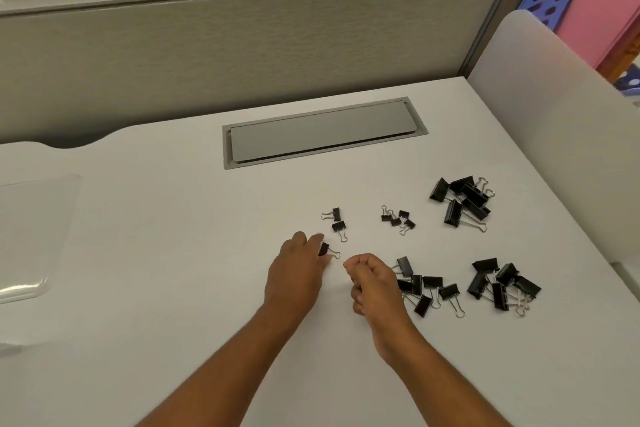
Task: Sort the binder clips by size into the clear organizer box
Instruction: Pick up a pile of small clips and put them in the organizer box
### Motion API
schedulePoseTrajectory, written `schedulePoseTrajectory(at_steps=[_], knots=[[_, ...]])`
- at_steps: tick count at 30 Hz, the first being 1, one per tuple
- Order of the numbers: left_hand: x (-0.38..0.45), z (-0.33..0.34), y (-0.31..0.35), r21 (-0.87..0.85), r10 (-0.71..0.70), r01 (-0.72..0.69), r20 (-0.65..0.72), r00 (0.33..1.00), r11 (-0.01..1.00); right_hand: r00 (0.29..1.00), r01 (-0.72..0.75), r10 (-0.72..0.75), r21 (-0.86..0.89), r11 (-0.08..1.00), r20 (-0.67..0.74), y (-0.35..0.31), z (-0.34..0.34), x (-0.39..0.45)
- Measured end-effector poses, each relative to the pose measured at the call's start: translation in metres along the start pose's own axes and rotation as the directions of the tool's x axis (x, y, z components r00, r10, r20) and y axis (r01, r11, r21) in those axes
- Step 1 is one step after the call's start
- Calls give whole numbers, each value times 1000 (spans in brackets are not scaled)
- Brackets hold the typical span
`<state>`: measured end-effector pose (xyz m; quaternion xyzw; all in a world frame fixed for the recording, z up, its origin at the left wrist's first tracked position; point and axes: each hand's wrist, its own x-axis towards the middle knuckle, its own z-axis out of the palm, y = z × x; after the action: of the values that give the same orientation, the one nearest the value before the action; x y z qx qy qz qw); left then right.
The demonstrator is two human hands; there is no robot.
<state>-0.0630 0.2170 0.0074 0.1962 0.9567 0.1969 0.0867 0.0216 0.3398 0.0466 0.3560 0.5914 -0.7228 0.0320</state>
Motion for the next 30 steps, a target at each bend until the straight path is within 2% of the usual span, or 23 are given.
schedulePoseTrajectory(at_steps=[2,6,8,13,16,19,21,24,26,28,30], knots=[[3,5,-10,15,22,-22,30,999,1000,1000,0,0,-9,1000,0,1,-2,-8],[-6,14,-23,-42,83,-86,-73,994,995,1000,-5,4,-46,999,-12,11,-9,-31],[-10,16,-21,-71,97,-102,-61,993,992,998,-4,0,-74,997,-55,17,-13,-38],[3,18,-9,148,175,-181,57,983,972,991,13,-26,-99,995,-130,16,-14,-49],[2,25,-18,116,233,-229,-22,972,967,988,36,-50,-99,994,-146,15,-16,-56],[-4,31,-29,10,252,-253,-130,959,967,986,18,-30,-77,997,-167,21,-15,-63],[-5,27,-33,-84,225,-238,-142,964,968,988,-12,9,-19,1000,-155,24,-11,-67],[-10,18,-33,-220,181,-201,-108,978,955,993,-89,104,237,967,-53,24,-2,-66],[-18,8,-30,-354,75,-95,-68,995,930,984,-172,173,433,885,36,23,6,-63],[-31,-9,-27,-576,-88,63,-16,996,815,977,-212,200,526,824,79,24,14,-61],[-52,-31,-29,-733,-197,191,79,977,653,972,-235,214,526,818,101,27,22,-61]])
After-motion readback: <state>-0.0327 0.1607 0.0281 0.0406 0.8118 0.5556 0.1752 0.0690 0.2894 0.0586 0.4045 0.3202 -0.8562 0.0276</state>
